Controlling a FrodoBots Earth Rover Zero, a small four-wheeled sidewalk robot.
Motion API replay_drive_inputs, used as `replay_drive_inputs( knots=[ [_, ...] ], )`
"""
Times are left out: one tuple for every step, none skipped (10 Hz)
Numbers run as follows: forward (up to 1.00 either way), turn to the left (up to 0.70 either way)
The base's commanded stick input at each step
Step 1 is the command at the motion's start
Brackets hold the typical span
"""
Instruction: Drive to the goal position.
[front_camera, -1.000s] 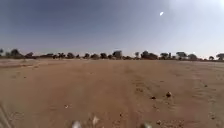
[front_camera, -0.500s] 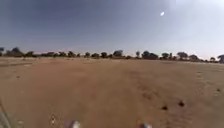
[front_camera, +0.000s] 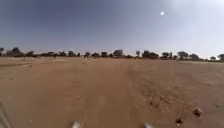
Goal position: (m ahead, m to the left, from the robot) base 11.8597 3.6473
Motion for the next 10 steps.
replay_drive_inputs(
  knots=[
    [0.7,0.0],
    [0.7,0.0],
    [0.7,0.0],
    [0.7,0.0],
    [0.7,0.0],
    [0.7,0.0],
    [0.7,0.0],
    [0.7,0.0],
    [0.7,0.0],
    [0.7,0.0]
  ],
)
